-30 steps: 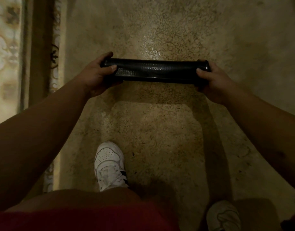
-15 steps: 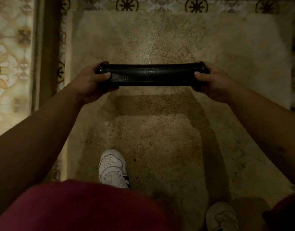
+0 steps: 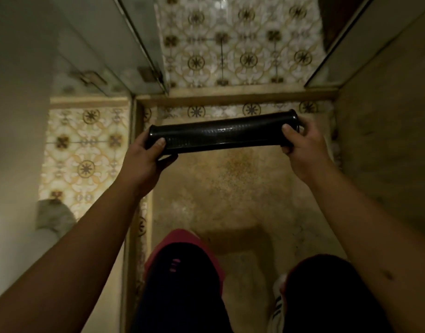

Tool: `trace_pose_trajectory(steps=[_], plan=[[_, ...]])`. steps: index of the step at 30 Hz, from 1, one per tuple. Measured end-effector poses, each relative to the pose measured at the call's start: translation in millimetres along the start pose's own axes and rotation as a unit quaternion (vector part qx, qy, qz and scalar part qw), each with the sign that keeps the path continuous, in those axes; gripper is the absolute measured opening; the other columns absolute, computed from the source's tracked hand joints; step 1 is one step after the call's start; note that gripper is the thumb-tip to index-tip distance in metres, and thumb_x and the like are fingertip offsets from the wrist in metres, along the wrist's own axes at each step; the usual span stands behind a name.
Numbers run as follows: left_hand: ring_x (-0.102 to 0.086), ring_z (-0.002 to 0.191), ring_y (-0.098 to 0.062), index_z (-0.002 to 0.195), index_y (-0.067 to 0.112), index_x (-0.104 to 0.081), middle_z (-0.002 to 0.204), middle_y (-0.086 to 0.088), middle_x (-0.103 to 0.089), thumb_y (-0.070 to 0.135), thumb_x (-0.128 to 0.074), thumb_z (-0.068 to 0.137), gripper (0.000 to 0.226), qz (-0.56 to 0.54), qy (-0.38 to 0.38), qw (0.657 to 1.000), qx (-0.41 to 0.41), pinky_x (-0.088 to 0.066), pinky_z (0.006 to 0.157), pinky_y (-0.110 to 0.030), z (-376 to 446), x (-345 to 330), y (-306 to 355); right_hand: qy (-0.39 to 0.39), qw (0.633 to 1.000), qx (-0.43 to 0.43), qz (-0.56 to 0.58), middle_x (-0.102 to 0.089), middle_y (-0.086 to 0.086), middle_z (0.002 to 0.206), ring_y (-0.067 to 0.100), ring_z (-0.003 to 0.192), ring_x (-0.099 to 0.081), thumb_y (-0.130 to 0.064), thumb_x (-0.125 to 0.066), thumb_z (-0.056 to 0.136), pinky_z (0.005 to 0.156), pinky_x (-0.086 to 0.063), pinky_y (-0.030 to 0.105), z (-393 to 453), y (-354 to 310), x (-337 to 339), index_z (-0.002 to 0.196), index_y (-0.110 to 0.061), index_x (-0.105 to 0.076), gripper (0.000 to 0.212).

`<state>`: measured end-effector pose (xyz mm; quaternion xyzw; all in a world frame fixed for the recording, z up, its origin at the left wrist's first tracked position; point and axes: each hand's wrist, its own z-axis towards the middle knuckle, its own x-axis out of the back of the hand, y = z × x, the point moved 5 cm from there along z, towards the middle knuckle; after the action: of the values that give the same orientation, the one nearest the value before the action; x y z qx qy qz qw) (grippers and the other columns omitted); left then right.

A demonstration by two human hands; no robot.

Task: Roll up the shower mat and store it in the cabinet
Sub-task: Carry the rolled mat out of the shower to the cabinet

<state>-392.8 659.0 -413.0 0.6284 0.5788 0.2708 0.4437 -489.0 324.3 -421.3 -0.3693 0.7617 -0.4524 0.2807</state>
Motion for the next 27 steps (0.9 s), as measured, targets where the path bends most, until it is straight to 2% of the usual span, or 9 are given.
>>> trace_pose_trajectory(steps=[4, 9, 13, 16, 18, 20, 22, 25, 27], plan=[[-0.063, 0.109, -0.021, 0.117, 0.025, -0.057, 0.118, -0.004, -0.062, 0.009, -0.044, 0.100, 0.027, 0.047, -0.030, 0.998, -0.006, -0.055, 0.080, -0.029, -58.0, -20.3, 105.3, 0.024, 0.999, 0.020, 0.005, -0.060, 0.000, 0.102, 0.012, 0.079, -0.057, -0.027, -0.065, 0.081, 0.054, -0.044, 0.024, -65.3, -94.6, -10.8, 0.106, -0.030, -0.060, 0.026], [-0.061, 0.112, -0.024, 0.118, 0.025, -0.057, 0.118, -0.006, -0.062, 0.007, -0.043, 0.099, 0.030, 0.078, -0.079, 0.994, -0.016, -0.052, 0.086, -0.037, -129.9, -31.3, 229.2, 0.024, 0.999, 0.036, 0.023, -0.064, -0.006, 0.093, 0.010, 0.071, -0.054, -0.034, -0.067, 0.079, 0.052, -0.042, 0.024, -143.2, -199.9, -21.8, 0.118, -0.025, -0.063, 0.040], [-0.058, 0.116, -0.030, 0.119, 0.021, -0.057, 0.122, -0.012, -0.059, 0.005, -0.043, 0.098, 0.029, 0.067, -0.099, 0.992, -0.023, -0.052, 0.087, -0.039, -175.8, -36.5, 302.9, 0.013, 0.997, 0.065, 0.031, -0.064, -0.008, 0.083, 0.009, 0.064, -0.049, -0.030, -0.065, 0.082, 0.050, -0.041, 0.024, -196.8, -275.1, -34.6, 0.116, -0.025, -0.067, 0.035], [-0.055, 0.120, -0.035, 0.124, 0.014, -0.054, 0.130, -0.019, -0.053, 0.003, -0.044, 0.097, 0.031, 0.030, -0.109, 0.993, -0.030, -0.052, 0.089, -0.041, -199.0, -36.3, 339.5, 0.004, 0.995, 0.097, 0.028, -0.064, -0.008, 0.079, 0.010, 0.063, -0.049, -0.028, -0.065, 0.082, 0.050, -0.041, 0.024, -222.1, -320.4, -44.6, 0.109, -0.027, -0.070, 0.028], [-0.052, 0.122, -0.038, 0.126, 0.011, -0.053, 0.128, -0.020, -0.053, 0.000, -0.045, 0.096, 0.033, 0.007, -0.115, 0.993, -0.035, -0.054, 0.089, -0.042, -209.6, -37.4, 355.1, 0.002, 0.994, 0.112, 0.018, -0.068, -0.005, 0.084, 0.013, 0.066, -0.054, -0.029, -0.067, 0.080, 0.052, -0.046, 0.026, -230.5, -339.9, -46.7, 0.108, -0.030, -0.071, 0.028], [-0.049, 0.124, -0.041, 0.131, 0.007, -0.048, 0.131, -0.022, -0.051, -0.003, -0.046, 0.094, 0.039, -0.026, -0.105, 0.994, -0.034, -0.054, 0.091, -0.044, -218.5, -38.7, 366.7, -0.010, 0.992, 0.124, -0.001, -0.072, -0.001, 0.096, 0.019, 0.080, -0.064, -0.032, -0.067, 0.079, 0.066, -0.054, 0.034, -235.1, -353.6, -47.1, 0.110, -0.035, -0.069, 0.031], [-0.051, 0.122, -0.040, 0.136, 0.006, -0.045, 0.137, -0.026, -0.046, -0.005, -0.047, 0.093, 0.044, -0.058, -0.092, 0.994, -0.030, -0.052, 0.091, -0.045, -227.3, -42.2, 377.1, -0.027, 0.990, 0.138, -0.003, -0.072, -0.001, 0.104, 0.020, 0.092, -0.067, -0.028, -0.067, 0.082, 0.074, -0.056, 0.037, -237.5, -364.7, -45.5, 0.111, -0.037, -0.068, 0.031], [-0.056, 0.114, -0.035, 0.135, 0.011, -0.048, 0.139, -0.022, -0.046, -0.009, -0.049, 0.090, 0.049, -0.084, -0.084, 0.992, -0.036, -0.055, 0.086, -0.043, -240.0, -52.2, 389.0, -0.052, 0.988, 0.145, 0.024, -0.073, -0.004, 0.104, 0.017, 0.094, -0.068, -0.014, -0.064, 0.086, 0.068, -0.055, 0.028, -240.0, -376.7, -41.6, 0.106, -0.035, -0.071, 0.030], [-0.058, 0.112, -0.033, 0.140, 0.012, -0.044, 0.141, -0.018, -0.045, -0.010, -0.049, 0.090, 0.055, -0.095, -0.076, 0.992, -0.042, -0.056, 0.084, -0.042, -245.3, -60.9, 394.8, -0.059, 0.987, 0.143, 0.034, -0.073, -0.003, 0.104, 0.018, 0.094, -0.069, -0.010, -0.064, 0.086, 0.067, -0.055, 0.027, -239.6, -383.9, -32.6, 0.106, -0.032, -0.072, 0.031]])
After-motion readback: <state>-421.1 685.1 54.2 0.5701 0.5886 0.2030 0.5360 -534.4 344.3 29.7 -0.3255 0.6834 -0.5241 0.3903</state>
